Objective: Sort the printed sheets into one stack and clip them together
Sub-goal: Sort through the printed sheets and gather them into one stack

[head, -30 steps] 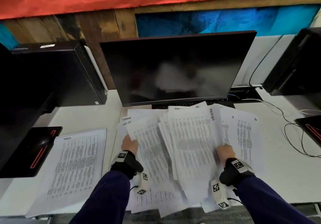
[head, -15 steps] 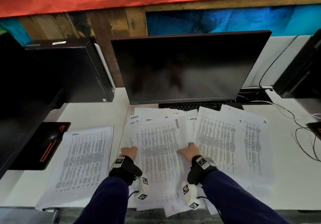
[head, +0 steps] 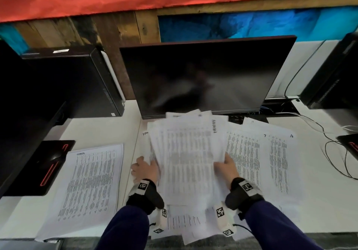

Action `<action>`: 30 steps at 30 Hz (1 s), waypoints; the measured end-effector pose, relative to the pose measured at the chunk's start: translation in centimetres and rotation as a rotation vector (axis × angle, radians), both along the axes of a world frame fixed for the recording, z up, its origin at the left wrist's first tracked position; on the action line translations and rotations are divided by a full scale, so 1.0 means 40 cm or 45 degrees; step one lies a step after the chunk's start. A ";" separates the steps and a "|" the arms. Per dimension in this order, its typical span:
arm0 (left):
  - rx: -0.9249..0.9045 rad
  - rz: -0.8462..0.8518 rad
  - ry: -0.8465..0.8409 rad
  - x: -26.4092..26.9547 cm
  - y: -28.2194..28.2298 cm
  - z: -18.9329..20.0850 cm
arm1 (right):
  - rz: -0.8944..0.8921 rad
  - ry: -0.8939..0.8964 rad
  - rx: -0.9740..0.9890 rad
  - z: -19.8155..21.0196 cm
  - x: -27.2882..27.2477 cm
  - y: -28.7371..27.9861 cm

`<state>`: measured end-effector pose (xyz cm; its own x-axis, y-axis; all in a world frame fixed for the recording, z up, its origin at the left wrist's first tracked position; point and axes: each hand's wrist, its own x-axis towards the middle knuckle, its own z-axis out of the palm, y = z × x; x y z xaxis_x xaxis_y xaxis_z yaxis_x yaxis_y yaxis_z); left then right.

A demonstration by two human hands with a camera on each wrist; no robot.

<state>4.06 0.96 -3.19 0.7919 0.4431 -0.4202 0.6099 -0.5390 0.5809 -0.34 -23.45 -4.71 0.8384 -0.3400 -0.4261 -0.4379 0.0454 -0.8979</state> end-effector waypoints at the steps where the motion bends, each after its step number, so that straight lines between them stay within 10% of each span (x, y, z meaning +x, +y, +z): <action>1: 0.013 -0.027 -0.045 -0.002 -0.021 0.005 | -0.091 0.018 0.044 0.000 -0.006 -0.041; 7: -0.105 -0.399 -0.208 -0.034 -0.193 -0.004 | -0.175 0.420 -0.331 -0.017 -0.066 -0.295; 13: -0.375 -0.531 0.178 -0.037 -0.330 -0.051 | -0.188 0.855 -0.887 -0.022 -0.127 -0.318; 18: -0.627 -0.389 0.335 0.000 -0.358 -0.151 | -0.317 0.612 -0.443 -0.051 -0.107 -0.342; 22: -0.674 -0.435 0.321 -0.023 -0.358 -0.051 | -0.236 0.533 -0.297 -0.036 -0.109 -0.321; 30: -0.352 -0.819 -0.076 -0.089 -0.372 0.048 | -0.220 0.564 -0.073 -0.031 -0.109 -0.339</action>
